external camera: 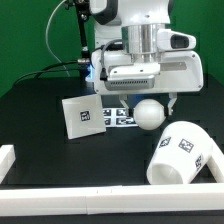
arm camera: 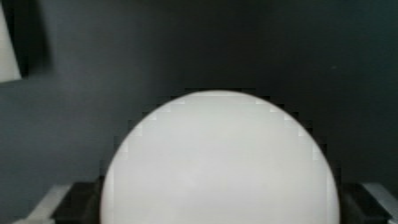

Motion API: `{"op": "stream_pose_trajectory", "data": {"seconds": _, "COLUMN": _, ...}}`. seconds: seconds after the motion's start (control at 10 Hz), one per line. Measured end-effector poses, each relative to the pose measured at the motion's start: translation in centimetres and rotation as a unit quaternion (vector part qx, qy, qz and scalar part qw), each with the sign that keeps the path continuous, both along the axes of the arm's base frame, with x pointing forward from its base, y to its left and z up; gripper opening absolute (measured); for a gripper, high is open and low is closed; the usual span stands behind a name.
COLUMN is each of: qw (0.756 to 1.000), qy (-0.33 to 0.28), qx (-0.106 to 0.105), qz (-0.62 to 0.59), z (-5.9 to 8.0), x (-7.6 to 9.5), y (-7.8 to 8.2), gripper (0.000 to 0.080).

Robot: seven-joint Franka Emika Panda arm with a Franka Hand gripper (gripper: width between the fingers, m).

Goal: Assemble lamp

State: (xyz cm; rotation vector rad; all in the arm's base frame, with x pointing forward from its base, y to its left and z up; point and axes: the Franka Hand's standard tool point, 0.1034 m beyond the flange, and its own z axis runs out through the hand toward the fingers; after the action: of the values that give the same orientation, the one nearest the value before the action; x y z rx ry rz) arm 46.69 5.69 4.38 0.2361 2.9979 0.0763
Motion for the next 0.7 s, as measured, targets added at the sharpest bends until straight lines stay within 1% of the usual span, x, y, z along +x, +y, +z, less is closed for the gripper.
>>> {"op": "stream_pose_trajectory", "data": {"seconds": 0.1, "qw": 1.000, "qy": 0.009, "qx": 0.004, "qz": -0.003, "z": -0.9, "x": -0.3, "y": 0.2, "gripper": 0.0574}}
{"op": "stream_pose_trajectory", "data": {"seconds": 0.3, "qw": 1.000, "qy": 0.018, "qx": 0.008, "qz": -0.009, "z": -1.9, "x": -0.4, "y": 0.4, "gripper": 0.0574}}
{"op": "stream_pose_trajectory", "data": {"seconds": 0.4, "qw": 1.000, "qy": 0.019, "qx": 0.010, "qz": -0.012, "z": -2.2, "x": -0.4, "y": 0.4, "gripper": 0.0574}}
{"op": "stream_pose_trajectory", "data": {"seconds": 0.7, "qw": 0.999, "qy": 0.019, "qx": 0.012, "qz": -0.024, "z": -2.2, "x": -0.4, "y": 0.4, "gripper": 0.0574}}
